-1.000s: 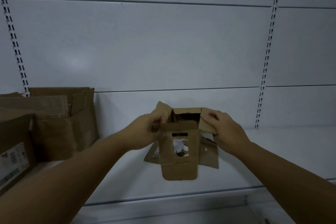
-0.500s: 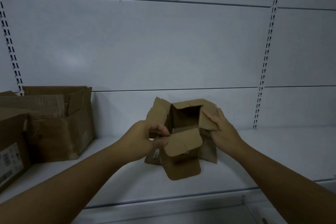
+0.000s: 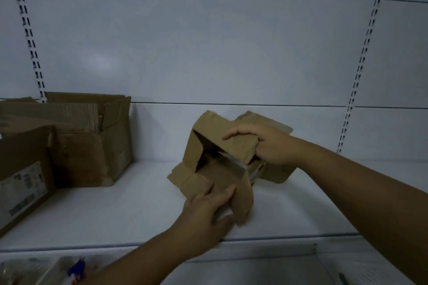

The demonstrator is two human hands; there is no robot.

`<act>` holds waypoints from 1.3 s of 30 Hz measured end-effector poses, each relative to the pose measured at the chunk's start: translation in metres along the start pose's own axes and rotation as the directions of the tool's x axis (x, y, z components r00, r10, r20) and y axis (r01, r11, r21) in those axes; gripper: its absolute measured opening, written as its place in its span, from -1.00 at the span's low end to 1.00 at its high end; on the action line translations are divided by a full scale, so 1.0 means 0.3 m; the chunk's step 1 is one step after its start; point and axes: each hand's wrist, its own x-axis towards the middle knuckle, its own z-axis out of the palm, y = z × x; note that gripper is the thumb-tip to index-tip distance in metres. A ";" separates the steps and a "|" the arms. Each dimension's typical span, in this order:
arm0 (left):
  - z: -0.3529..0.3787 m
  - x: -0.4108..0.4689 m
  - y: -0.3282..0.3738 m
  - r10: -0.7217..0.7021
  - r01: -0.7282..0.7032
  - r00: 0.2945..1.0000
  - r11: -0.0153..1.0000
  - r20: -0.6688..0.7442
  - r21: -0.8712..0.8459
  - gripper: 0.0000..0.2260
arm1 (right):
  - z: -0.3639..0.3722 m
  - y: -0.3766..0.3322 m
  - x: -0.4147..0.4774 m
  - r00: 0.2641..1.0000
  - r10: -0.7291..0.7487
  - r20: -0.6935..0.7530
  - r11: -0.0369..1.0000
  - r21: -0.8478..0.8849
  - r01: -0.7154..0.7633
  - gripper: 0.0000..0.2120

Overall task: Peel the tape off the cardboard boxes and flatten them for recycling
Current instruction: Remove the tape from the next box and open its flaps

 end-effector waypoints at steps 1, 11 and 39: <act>0.005 -0.011 -0.003 -0.004 0.004 1.000 1.000 0.012 0.028 -0.44 | 0.015 -0.008 0.005 1.000 0.006 0.013 0.999 0.031 -0.007 -0.60; -0.046 -0.057 0.025 0.031 -0.031 0.993 1.000 0.114 -0.003 -0.78 | 0.058 -0.023 0.049 0.996 -0.011 0.089 1.000 -0.007 0.012 -0.67; -0.291 0.176 -0.194 -0.159 0.116 0.961 0.975 -0.228 -0.189 -0.69 | -0.053 0.132 -0.124 0.945 0.304 0.118 0.879 0.349 -0.326 -0.60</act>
